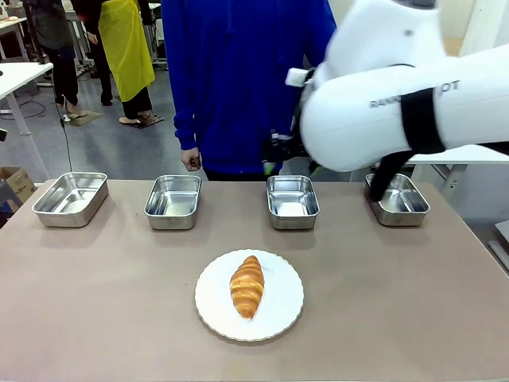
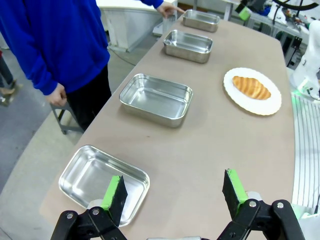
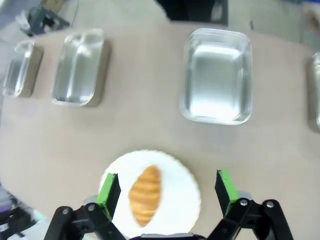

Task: Place the bread in the container.
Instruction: Place the Butter Roll into the Airtight Container indicated by the human.

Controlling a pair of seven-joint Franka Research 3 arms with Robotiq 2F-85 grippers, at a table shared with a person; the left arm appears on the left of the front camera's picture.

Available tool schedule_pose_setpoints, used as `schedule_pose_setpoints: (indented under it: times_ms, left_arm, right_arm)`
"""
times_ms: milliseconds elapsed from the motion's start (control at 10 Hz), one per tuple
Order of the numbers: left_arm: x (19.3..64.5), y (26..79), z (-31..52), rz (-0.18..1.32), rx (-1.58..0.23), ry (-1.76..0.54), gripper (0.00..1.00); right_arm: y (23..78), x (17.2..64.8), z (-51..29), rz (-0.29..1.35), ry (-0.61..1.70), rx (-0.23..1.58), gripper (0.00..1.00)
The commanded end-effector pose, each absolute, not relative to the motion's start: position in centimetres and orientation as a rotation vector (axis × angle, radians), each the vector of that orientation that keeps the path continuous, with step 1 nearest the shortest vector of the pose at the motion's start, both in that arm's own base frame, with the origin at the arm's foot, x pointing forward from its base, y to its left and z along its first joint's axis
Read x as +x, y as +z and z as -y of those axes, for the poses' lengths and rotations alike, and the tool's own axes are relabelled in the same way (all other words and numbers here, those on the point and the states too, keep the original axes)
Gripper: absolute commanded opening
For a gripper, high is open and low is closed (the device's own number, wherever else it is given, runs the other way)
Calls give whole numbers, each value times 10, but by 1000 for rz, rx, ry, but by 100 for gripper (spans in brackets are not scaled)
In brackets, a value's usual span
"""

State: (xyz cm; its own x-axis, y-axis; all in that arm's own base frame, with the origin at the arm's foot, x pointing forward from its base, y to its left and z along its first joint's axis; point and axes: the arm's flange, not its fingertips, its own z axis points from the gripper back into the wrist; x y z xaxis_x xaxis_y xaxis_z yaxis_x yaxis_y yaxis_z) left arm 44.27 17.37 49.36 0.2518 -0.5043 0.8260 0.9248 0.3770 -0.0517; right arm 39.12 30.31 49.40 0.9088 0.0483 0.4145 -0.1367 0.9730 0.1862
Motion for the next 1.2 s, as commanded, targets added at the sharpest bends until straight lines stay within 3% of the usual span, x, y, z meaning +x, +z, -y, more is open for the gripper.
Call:
schedule_pose_setpoints:
  times_ms: [0, 200, 500, 1100]
  left_arm:
    - [441, 495, -174, 831, -615, -1061, 100]
    - [441, 495, -174, 831, -615, -1061, 100]
    - [441, 495, -174, 831, -615, -1061, 100]
    - [441, 495, -174, 831, -615, -1061, 100]
  right_arm:
    - [484, 401, -345, 288, -17, 215, 100]
    - [456, 385, -380, 194, -181, 193, 100]
    - [422, 362, -386, 173, -190, 93, 100]
    - [358, 354, -371, 87, -195, 89, 100]
